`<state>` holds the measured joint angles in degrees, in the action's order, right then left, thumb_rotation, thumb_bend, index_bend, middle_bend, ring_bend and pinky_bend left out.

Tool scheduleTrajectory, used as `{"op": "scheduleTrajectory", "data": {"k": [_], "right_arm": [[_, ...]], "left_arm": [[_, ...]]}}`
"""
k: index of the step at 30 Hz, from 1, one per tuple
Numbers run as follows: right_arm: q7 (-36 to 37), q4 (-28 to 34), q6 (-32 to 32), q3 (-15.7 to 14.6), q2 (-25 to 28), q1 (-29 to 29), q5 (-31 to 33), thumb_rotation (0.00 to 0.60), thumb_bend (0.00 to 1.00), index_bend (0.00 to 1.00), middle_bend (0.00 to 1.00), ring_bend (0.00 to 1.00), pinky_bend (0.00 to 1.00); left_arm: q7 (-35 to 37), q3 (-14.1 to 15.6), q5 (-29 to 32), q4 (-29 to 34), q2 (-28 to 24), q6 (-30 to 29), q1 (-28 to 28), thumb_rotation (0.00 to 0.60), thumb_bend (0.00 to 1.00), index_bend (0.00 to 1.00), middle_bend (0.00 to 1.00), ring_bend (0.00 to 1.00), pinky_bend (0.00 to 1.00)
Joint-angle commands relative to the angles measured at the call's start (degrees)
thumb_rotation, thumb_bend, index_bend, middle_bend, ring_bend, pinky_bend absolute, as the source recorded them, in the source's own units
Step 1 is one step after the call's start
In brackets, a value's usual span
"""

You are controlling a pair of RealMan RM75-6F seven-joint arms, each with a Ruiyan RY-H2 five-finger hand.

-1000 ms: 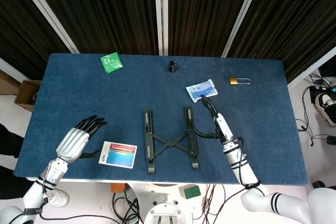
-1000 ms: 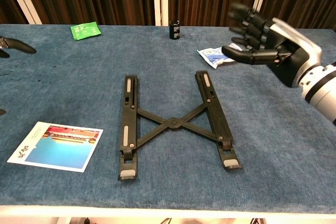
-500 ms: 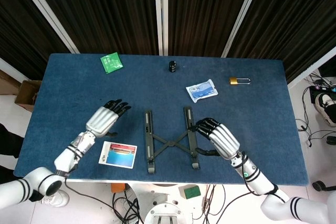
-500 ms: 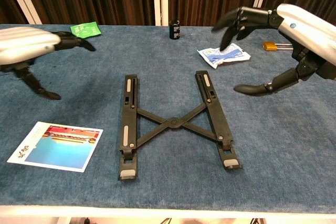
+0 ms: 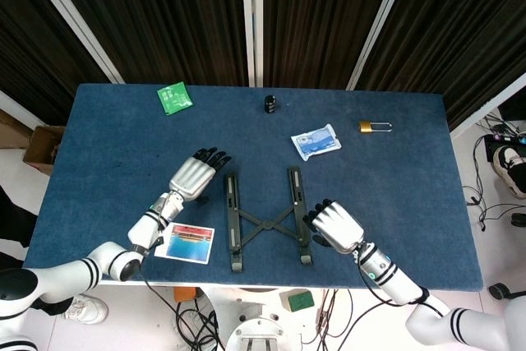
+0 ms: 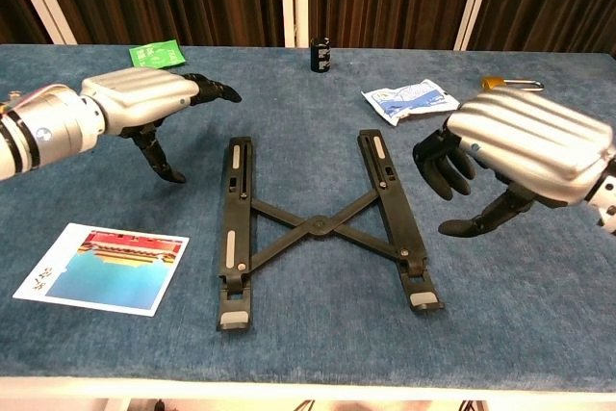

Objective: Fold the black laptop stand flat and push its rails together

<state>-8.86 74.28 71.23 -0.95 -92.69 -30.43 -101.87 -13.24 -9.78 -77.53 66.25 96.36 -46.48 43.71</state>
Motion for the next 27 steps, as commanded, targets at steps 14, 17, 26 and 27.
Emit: {"op": "scheduleTrajectory", "data": {"k": [14, 17, 26, 27], "right_arm": [[1.17, -10.40, -1.67, 0.61, -5.90, -1.75, 2.09, 0.600, 0.00, 0.74, 0.77, 0.65, 0.72], [1.62, -12.65, -1.75, 0.66, -7.39, -2.23, 2.08, 0.600, 0.00, 0.74, 0.77, 0.65, 0.72], [3.06, -19.38, -1.14, 0.47, -11.20, -3.55, 1.61, 0.600, 0.00, 0.74, 0.76, 0.65, 0.72], [3.02, -20.03, -1.11, 0.38, -11.52, -3.70, 1.52, 0.600, 0.00, 0.74, 0.76, 0.65, 0.72]], "left_arm": [[2.51, 0.71, 0.40, -4.31, 4.05, 0.50, 3.06, 0.600, 0.09, 0.08, 0.06, 0.04, 0.13], [2.85, 0.91, 0.68, -4.79, 4.36, 0.60, 3.21, 0.600, 0.09, 0.08, 0.06, 0.04, 0.13], [3.94, 1.33, 1.19, -5.47, 5.08, 0.52, 3.55, 0.600, 0.09, 0.08, 0.06, 0.04, 0.13], [4.11, 1.35, 1.27, -5.63, 5.25, 0.58, 3.63, 0.600, 0.09, 0.08, 0.06, 0.04, 0.13]]}}
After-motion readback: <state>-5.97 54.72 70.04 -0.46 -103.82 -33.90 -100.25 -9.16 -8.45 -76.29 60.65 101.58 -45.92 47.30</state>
